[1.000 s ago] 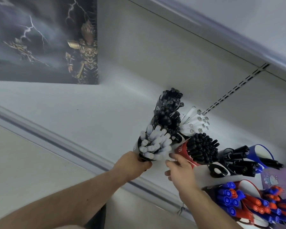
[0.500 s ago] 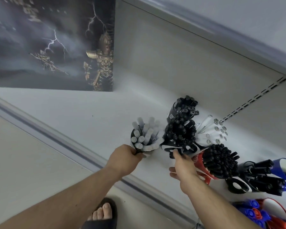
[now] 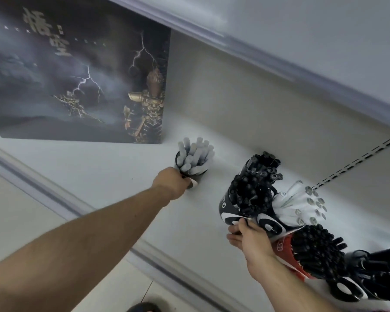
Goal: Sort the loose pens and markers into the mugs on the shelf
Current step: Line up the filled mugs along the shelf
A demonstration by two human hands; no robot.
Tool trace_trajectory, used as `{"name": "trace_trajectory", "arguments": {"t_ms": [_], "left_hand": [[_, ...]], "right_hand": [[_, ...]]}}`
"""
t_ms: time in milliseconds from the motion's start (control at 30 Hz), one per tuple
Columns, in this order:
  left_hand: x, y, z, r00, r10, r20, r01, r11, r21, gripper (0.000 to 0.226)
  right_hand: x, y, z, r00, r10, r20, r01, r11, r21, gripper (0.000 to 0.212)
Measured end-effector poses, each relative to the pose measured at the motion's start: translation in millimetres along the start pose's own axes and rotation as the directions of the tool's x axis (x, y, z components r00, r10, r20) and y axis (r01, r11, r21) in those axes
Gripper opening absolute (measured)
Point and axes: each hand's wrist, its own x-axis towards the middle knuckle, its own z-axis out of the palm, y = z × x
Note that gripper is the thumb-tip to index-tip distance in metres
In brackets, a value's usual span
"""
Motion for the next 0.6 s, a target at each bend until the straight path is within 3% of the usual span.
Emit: {"name": "trace_trajectory", "arguments": {"t_ms": [167,433,600], "left_hand": [[41.1,13.3,-15.7,0.997,-0.006,-0.071,0.009,0.999,0.041,0.025],[89.3,33.2,-34.6,0.975,0.057,-0.213,-0.026,0.989,0.146,0.043],[97.9,35.0,-26.0,0.962,-0.038,-0.269,0.064,0.994,0.087,0.037]], "right_hand": [[4.3,-9.3,1.9,0.998,0.034,0.062,-0.037,0.999,0.04,0.024],[11.8,-21.7,-5.8,0.999,-0.023,0.023,0.026,0.989,-0.144,0.023],[12.6,-27.2,1.0,1.0,-0.021,0.007,0.022,0.991,-0.134,0.026]]}}
